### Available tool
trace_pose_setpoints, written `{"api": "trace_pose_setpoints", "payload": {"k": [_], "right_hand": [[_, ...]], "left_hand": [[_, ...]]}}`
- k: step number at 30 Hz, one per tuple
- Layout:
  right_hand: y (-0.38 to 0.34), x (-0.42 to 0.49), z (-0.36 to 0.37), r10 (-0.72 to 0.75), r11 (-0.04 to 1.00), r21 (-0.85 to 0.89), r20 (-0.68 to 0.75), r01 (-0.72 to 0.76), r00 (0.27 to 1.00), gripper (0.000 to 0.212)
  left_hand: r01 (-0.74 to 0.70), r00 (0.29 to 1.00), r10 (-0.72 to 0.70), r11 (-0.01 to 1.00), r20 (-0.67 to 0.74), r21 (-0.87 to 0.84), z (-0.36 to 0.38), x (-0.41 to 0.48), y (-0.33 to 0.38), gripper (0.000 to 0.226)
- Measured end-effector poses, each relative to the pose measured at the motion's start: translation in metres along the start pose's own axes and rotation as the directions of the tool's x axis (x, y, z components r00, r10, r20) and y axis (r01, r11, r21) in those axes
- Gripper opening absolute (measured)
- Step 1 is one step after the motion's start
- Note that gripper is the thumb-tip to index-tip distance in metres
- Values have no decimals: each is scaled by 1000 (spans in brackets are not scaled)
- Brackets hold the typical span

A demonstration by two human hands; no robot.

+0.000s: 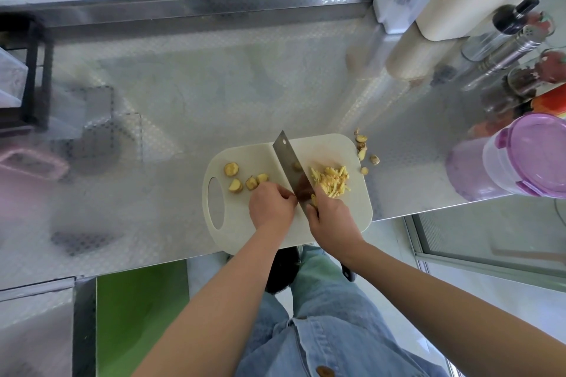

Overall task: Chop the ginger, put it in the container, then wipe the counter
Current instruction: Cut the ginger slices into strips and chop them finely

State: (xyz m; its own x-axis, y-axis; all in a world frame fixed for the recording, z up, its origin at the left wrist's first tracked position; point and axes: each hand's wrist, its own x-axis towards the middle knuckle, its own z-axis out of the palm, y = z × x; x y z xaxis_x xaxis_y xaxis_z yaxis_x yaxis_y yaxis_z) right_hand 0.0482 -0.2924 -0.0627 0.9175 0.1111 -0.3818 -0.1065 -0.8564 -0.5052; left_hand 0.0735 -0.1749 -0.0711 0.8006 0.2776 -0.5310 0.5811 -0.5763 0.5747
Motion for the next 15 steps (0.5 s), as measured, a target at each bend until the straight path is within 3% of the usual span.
{"api": "trace_pose_setpoints", "payload": {"k": [8, 13, 15], "right_hand": [[-1, 4, 1, 14, 1000, 0, -13, -14, 1000, 14], [-13, 18, -1, 38, 996, 85, -50, -33, 998, 29], [-12, 24, -4, 72, 990, 123, -75, -63, 995, 21]], "left_hand": [[-4, 1000, 4, 1000, 18, 22, 2, 4, -2, 10], [-7, 1000, 6, 1000, 21, 22, 1, 3, -1, 8], [-18, 1000, 17, 999, 14, 28, 0, 2, -3, 8]]}}
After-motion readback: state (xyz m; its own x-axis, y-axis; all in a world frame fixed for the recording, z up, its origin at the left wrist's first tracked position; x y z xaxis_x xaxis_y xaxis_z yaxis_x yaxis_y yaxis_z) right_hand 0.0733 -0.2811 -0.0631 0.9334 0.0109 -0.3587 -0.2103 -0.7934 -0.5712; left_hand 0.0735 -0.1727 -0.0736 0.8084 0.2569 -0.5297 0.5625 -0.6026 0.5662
